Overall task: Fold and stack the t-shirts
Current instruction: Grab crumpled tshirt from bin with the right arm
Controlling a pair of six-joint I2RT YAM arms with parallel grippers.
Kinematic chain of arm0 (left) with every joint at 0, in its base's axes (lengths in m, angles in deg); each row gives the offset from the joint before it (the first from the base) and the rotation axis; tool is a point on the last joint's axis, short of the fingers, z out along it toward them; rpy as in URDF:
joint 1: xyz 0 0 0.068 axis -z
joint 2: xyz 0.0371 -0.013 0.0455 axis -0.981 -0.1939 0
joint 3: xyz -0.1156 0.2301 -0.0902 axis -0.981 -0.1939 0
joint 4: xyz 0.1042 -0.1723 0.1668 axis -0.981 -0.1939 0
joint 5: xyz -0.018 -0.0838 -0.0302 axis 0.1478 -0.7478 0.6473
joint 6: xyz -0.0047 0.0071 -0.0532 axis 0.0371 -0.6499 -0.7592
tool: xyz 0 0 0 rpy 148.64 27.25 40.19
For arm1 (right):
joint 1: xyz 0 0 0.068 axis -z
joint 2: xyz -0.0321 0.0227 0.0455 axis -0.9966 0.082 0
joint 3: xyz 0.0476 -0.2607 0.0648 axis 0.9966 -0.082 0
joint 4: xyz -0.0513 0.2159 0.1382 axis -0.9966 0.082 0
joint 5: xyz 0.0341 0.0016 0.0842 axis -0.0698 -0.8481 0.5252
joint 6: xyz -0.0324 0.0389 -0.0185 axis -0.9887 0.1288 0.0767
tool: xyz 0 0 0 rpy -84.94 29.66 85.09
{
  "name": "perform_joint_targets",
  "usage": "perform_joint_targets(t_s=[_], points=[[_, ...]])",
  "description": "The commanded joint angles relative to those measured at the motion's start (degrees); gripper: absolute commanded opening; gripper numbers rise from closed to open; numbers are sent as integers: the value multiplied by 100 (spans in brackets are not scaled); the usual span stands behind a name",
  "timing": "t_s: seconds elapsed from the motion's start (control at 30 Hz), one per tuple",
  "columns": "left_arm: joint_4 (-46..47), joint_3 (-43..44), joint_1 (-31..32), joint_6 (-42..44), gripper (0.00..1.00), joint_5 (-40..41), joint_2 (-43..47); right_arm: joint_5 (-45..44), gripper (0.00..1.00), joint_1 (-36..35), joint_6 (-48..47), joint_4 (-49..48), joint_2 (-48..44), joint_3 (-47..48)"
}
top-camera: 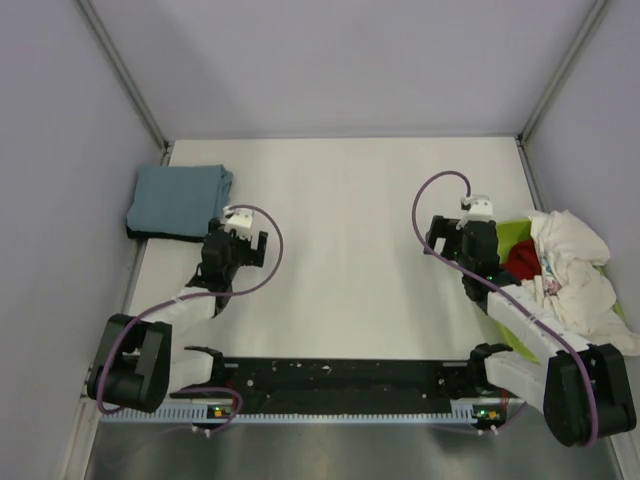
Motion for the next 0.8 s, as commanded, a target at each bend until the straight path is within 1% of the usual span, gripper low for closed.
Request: perform_joint_targets(t_s=[0.0, 0.17, 0.27, 0.33, 0.43, 0.47, 0.53, 0.57, 0.6, 0.63, 0.67, 0.7, 0.73, 0.77], points=[[135, 223, -19, -137, 99, 159, -84, -112, 99, -39, -21, -276, -154, -22], [161, 153, -19, 2, 99, -157, 39, -217, 99, -30, 93, -398, -277, -84], [-13, 415, -19, 143, 99, -123, 153, -594, 99, -39, 680, -601, -453, -76], [-601, 862, -19, 441, 99, -227, 188, -744, 99, -30, 1199, -339, -611, 187], [-1839, 1723, -19, 995, 99, -483, 84, 122, 99, -30, 605, -206, -638, 670], [-2278, 2022, -19, 1127, 99, -361, 22, 265, 99, -30, 542, -49, -612, 881], [-2563, 2401, -19, 1242, 99, 401, -84, 528, 99, 14, 402, 355, -454, 1320], [-2703, 2542, -19, 1373, 99, 622, -128, 626, 99, 23, 218, 757, -340, 1566], [-2774, 2630, -19, 1505, 99, 738, -111, 348, 99, 31, 121, 1188, -182, 1908], [-3001, 2701, -19, 1558, 99, 747, -76, -159, 99, 75, 94, 1705, -7, 2303], [-3151, 2771, -19, 1550, 99, 721, -49, -948, 96, 136, 198, 2302, 213, 2637], [-3274, 2842, -19, 1463, 99, 660, -40, -1686, 93, 346, 408, 2795, 424, 3015], [-3389, 2886, -19, 1410, 99, 547, -58, -2050, 87, 670, 653, 3183, 556, 3236], [-3442, 2869, -19, 1418, 99, 485, -84, -2219, 84, 1047, 882, 3335, 610, 3343]])
